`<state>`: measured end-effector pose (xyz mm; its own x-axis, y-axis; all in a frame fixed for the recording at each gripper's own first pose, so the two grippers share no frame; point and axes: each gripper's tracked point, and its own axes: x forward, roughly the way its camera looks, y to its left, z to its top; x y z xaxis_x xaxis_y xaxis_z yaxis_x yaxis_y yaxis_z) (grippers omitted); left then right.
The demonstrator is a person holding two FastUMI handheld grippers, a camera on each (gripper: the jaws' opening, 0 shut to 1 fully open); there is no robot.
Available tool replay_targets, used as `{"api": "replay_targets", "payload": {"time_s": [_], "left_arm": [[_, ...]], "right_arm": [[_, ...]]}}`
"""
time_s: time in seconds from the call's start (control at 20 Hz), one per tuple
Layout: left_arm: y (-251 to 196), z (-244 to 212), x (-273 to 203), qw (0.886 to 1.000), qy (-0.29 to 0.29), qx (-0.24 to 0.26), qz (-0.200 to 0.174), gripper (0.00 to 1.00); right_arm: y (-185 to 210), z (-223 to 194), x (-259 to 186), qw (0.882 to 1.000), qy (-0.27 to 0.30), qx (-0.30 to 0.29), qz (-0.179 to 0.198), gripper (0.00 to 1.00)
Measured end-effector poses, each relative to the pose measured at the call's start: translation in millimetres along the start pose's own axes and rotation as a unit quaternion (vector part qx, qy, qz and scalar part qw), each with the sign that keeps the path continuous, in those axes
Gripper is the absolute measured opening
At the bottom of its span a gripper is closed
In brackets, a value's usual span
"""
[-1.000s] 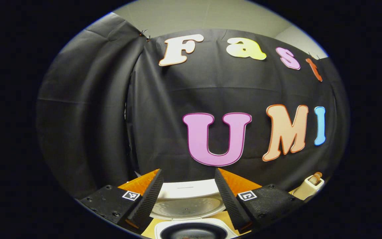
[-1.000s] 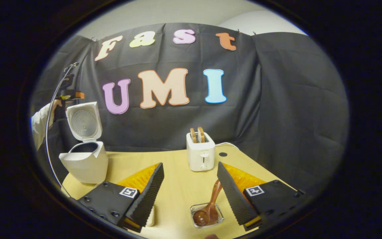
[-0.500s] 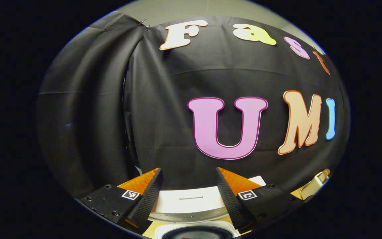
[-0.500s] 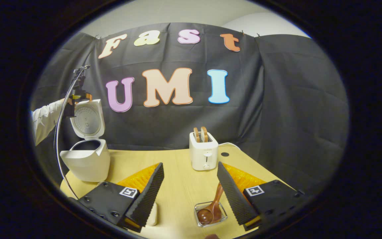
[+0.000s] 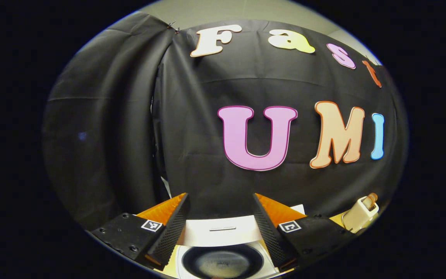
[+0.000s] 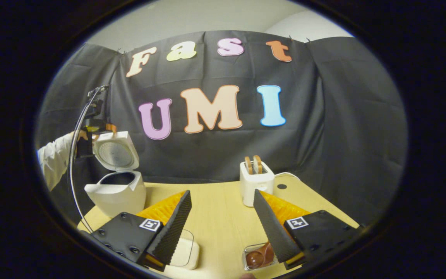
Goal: Close the left gripper, press the button to open the rice cooker; take a wooden spoon from the chopstick holder with the right hand, scoop a spoonful of rice and pour it into the rice cooker, then put the wooden spoon back into the chopstick holder.
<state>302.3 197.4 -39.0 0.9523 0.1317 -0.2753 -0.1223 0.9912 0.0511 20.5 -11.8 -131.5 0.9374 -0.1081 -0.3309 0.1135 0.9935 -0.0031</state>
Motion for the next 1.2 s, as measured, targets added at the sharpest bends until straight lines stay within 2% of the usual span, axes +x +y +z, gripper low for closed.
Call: {"api": "replay_targets", "payload": {"time_s": [0.25,0.5,0.95,1.2], "left_arm": [[-5,-38,-33,1.000,0.023,-0.008,0.007,0.90],[-7,-70,-52,0.999,0.042,-0.020,0.017,0.89],[-11,-142,-73,0.994,0.095,-0.047,0.029,0.89],[-11,-165,-72,0.992,0.112,-0.032,0.040,0.89]], "right_arm": [[7,7,4,0.999,-0.005,-0.007,0.039,1.00],[3,10,5,0.998,-0.004,-0.010,0.058,1.00],[-13,14,1,0.998,-0.008,-0.011,0.058,1.00],[-20,12,-1,0.998,-0.007,-0.015,0.054,1.00]]}}
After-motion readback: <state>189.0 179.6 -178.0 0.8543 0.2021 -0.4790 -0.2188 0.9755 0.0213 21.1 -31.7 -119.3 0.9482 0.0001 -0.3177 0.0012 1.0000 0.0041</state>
